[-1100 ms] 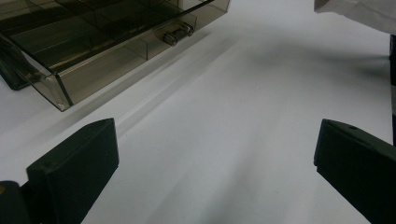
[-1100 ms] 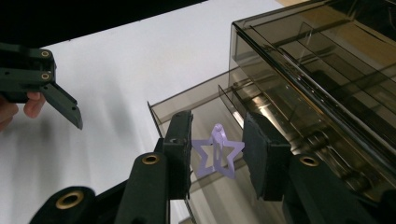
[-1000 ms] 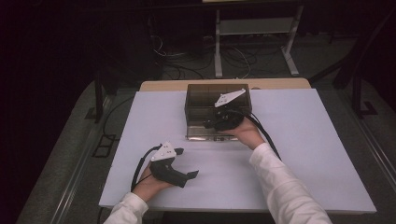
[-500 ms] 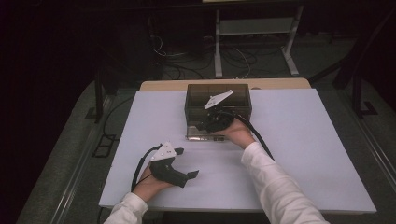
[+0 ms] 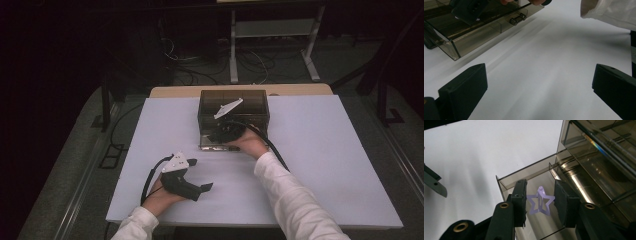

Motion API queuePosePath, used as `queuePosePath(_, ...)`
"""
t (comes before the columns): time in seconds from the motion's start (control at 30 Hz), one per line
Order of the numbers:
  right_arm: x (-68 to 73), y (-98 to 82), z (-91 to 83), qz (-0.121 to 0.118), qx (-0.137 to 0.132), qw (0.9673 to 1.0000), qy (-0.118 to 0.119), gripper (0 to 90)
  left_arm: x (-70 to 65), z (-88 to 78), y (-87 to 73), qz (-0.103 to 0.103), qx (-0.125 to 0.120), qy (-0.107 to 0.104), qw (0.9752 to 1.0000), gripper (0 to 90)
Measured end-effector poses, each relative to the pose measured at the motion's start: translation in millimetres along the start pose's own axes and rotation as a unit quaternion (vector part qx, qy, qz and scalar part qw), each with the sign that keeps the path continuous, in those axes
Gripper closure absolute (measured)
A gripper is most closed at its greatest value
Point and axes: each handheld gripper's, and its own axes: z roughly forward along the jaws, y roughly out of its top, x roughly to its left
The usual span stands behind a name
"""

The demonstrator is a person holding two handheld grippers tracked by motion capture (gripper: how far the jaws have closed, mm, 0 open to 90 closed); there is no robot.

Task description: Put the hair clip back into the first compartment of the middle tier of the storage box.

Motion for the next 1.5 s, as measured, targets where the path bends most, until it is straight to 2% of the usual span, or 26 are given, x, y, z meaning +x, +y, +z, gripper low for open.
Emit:
queuePosePath(0.17,0.0,0.0,2.0,0.001,0.009,1.0,-0.001,61.5,0.1,0.3,-0.2,0.0,0.0,0.0,1.0,0.0)
queuePosePath(0.43,0.2,0.9,0.7,0.004,0.004,1.0,-0.004,57.7,0.0,0.3,-0.2,0.0,0.0,0.0,1.0,0.0)
queuePosePath(0.73,0.0,1.9,-4.3,0.009,-0.004,0.9999,-0.004,60.2,0.3,0.2,-0.3,0.001,0.0,0.0,1.0,0.0)
queuePosePath(0.93,-0.3,1.9,-8.9,0.012,-0.004,0.9999,-0.004,65.4,0.7,0.2,-0.5,0.003,0.003,0.002,1.0,0.0)
queuePosePath(1.27,-0.4,-1.0,-19.8,0.014,-0.003,0.9999,0.001,80.2,1.0,0.4,-0.9,0.003,0.004,0.003,1.0,0.0)
queuePosePath(1.5,-0.9,-9.1,-33.2,0.021,-0.019,0.9995,0.011,89.0,1.6,0.7,-1.3,0.003,0.006,0.004,1.0,0.0)
